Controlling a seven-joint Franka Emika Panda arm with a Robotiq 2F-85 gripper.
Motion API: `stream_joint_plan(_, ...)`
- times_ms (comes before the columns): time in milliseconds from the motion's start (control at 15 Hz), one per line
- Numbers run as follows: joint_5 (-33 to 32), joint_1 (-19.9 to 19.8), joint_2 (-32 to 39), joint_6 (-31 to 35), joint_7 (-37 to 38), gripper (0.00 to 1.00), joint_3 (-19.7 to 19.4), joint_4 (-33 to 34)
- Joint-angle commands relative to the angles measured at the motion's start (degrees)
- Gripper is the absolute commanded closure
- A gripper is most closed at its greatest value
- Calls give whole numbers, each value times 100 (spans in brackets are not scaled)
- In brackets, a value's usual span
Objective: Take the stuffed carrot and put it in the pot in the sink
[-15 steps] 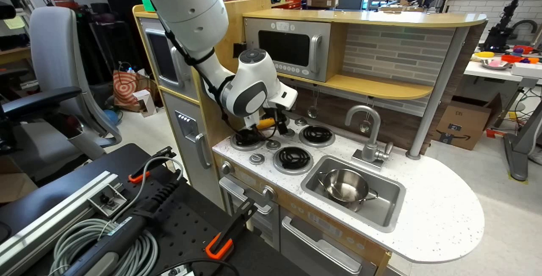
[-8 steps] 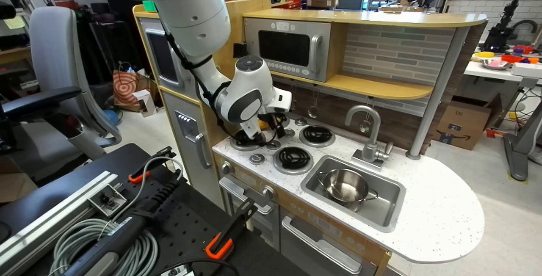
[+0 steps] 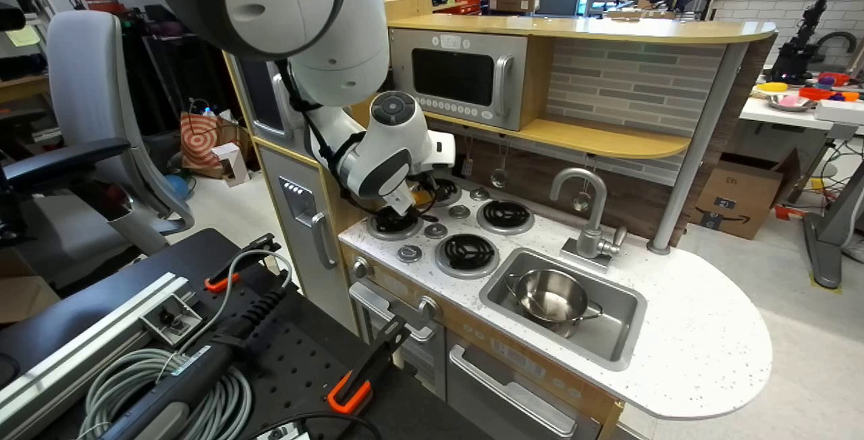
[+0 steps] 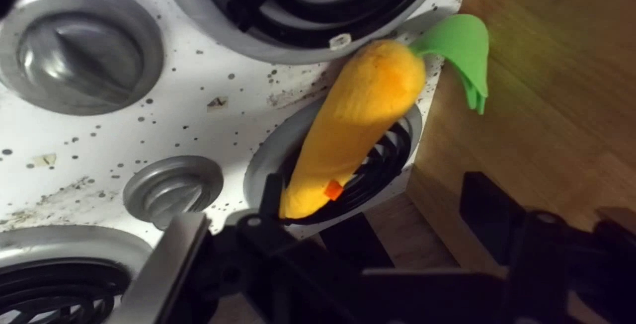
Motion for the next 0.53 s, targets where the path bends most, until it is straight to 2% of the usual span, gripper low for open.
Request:
stream_joint_plan(0,-259,-218,377,134,-153,42,286,286)
stream_joint_plan(467,-238,-130,598,137,-141,95,234,557)
